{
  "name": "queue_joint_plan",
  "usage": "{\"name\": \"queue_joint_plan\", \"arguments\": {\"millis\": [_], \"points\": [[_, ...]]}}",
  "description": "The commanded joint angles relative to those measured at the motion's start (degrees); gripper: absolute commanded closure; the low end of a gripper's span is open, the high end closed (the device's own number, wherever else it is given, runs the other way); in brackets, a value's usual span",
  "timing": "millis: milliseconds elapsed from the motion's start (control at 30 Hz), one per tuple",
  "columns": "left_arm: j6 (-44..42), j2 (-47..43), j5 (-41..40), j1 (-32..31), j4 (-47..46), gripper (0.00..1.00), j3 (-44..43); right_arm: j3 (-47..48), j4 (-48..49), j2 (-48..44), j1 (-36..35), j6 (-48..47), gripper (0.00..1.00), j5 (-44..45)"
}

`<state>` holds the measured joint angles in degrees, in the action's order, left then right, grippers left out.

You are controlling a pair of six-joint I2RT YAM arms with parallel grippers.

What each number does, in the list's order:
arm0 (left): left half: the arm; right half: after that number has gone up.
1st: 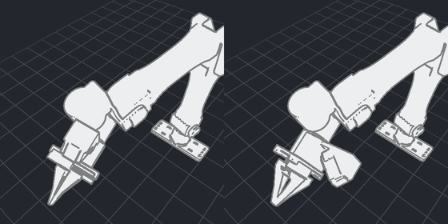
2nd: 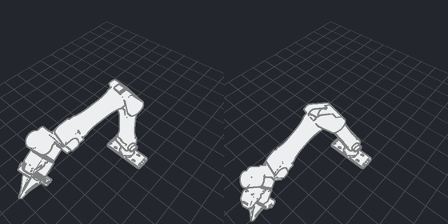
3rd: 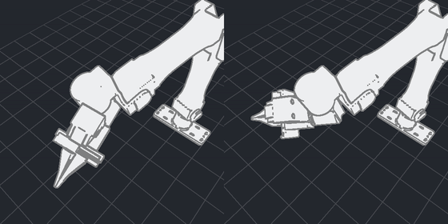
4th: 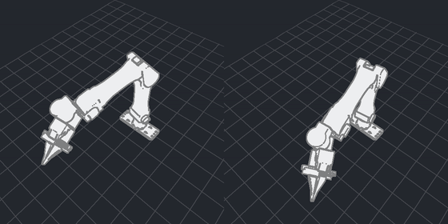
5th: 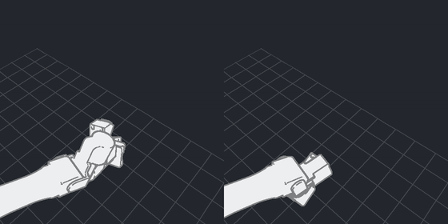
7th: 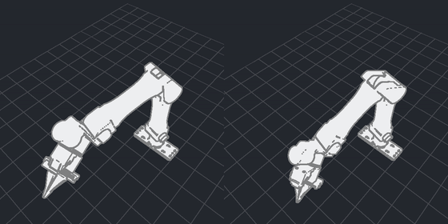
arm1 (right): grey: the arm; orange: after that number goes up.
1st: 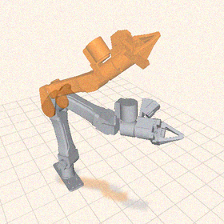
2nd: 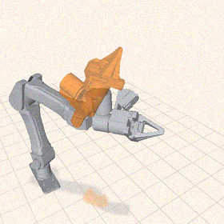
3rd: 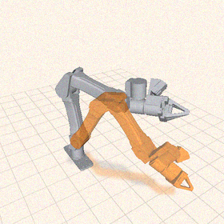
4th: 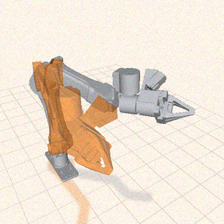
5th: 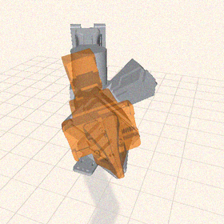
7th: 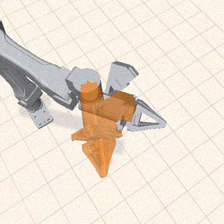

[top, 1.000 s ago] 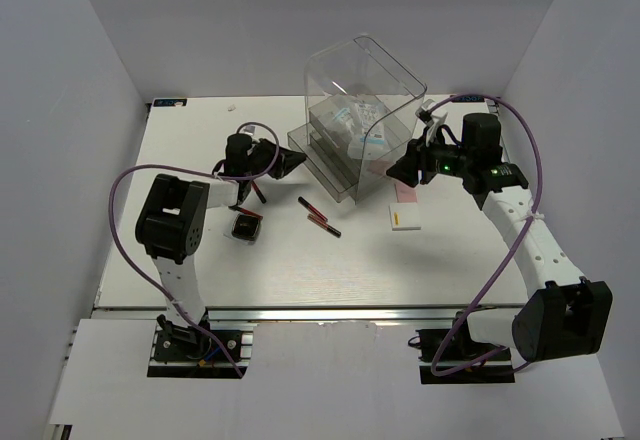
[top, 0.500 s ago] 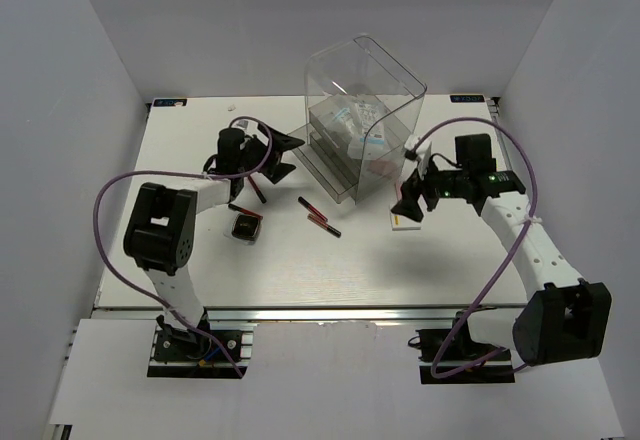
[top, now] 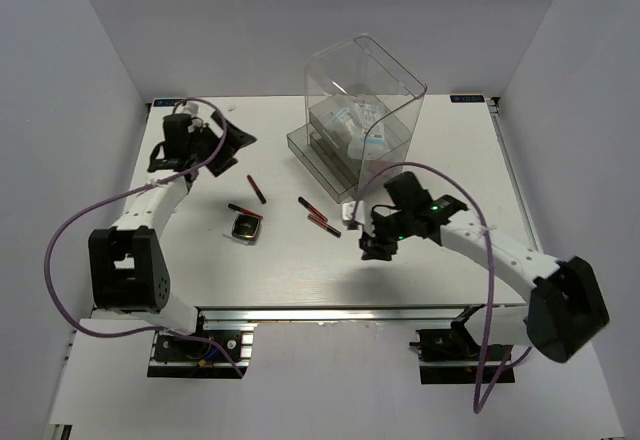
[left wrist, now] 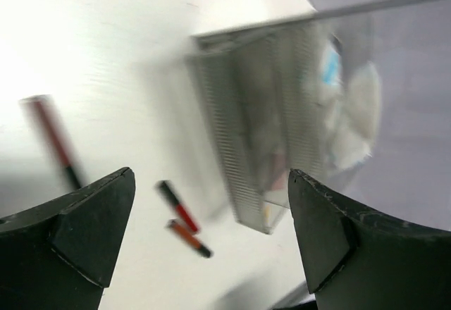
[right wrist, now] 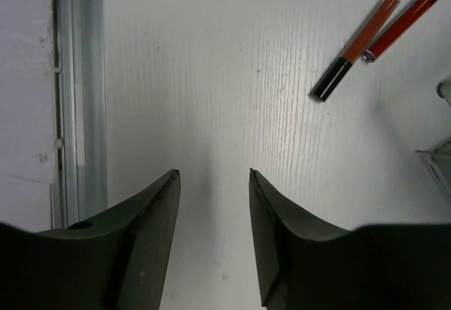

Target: Organize the makeup

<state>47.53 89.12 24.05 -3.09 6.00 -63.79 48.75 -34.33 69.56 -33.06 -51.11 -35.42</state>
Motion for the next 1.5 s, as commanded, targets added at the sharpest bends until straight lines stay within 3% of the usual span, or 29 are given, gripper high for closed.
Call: {"name": "queue_joint_plan", "arguments": {"millis": [0, 33, 67, 133, 167, 300, 500, 833, 1467], "points": [[-7.0, -5.62, -2.16, 6.15, 12.69, 0.02, 1.3, 4.06, 10.59, 6.45, -6.21, 15.22, 0.52, 10.79], [-9.97, -6.58, -4.26, 7.82, 15.16, 0.02, 0.95, 5.11, 11.55, 8.21, -9.01, 20.91, 0.52, 13.07], [-12.35, -7.38, -11.93, 8.01, 22.23, 0.02, -1.66, 6.95, 12.95, 11.18, -10.35, 23.23, 0.51, 16.58], [-17.99, -9.92, -20.93, 8.02, 28.17, 0.02, -4.58, 8.46, 13.93, 13.22, -12.81, 28.31, 0.46, 18.79], [-18.87, -11.32, -29.16, 8.1, 30.8, 0.02, -5.81, 9.6, 15.33, 14.89, -13.52, 30.09, 0.43, 21.94], [-15.99, -20.54, -39.07, 8.28, 30.05, 0.02, -2.77, 13.38, 15.17, 18.59, -15.89, 35.28, 0.34, 27.41], [-9.31, -24.52, -30.21, 8.98, 26.08, 0.07, 4.98, 19.17, 15.18, 25.35, -20.02, 39.86, 0.31, 37.77], [-8.86, -28.04, -30.12, 8.89, 28.8, 0.07, 7.98, 21.74, 15.6, 33.18, -20.38, 42.41, 0.39, 44.38], [-7.27, -32.52, -28.18, 8.89, 29.51, 0.08, 12.64, 23.41, 15.6, 39.16, -18.36, 40.04, 0.48, 41.13]]}}
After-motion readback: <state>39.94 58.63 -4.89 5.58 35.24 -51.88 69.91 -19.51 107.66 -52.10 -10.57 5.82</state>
